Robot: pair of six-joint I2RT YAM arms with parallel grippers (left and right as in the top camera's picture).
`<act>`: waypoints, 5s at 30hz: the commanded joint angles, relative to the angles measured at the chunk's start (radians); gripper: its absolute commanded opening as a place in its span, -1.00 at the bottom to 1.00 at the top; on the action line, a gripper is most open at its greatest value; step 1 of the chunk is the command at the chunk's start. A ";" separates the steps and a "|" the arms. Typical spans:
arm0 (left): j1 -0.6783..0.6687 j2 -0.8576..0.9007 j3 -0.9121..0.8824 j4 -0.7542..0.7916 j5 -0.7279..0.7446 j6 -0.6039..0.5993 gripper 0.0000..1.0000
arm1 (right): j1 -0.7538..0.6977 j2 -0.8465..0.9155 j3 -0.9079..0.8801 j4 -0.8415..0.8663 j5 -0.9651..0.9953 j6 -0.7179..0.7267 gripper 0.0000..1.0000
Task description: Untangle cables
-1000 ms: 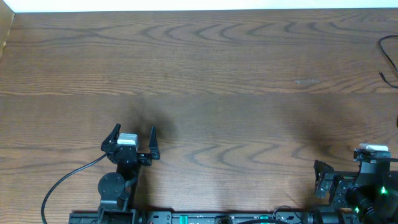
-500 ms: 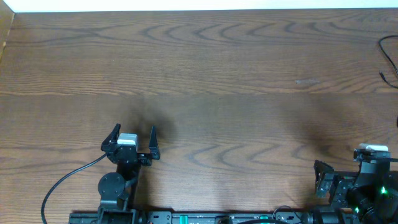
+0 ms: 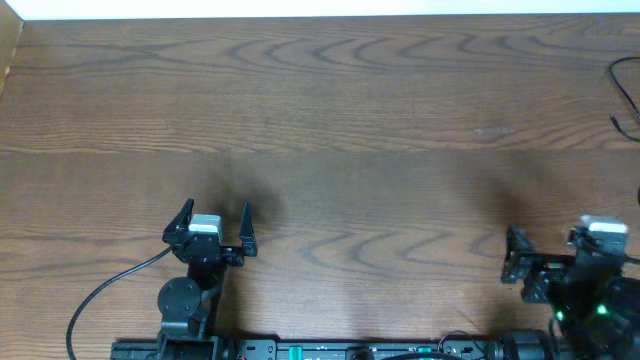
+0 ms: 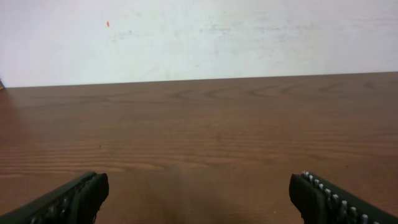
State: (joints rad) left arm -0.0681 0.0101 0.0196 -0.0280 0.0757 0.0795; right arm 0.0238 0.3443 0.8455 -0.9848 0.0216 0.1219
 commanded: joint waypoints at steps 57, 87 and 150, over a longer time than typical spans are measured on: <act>0.004 -0.006 -0.016 -0.035 0.021 0.010 0.96 | 0.005 -0.340 -0.826 0.887 0.060 0.101 0.99; 0.004 -0.006 -0.016 -0.035 0.021 0.010 0.96 | 0.004 -0.340 -0.829 0.885 -0.028 -0.026 0.99; 0.004 -0.006 -0.016 -0.035 0.021 0.010 0.96 | 0.004 -0.339 -0.829 0.885 -0.028 -0.026 0.99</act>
State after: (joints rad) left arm -0.0673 0.0101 0.0204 -0.0288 0.0761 0.0795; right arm 0.0238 0.0109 0.0238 -0.1005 -0.0040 0.1097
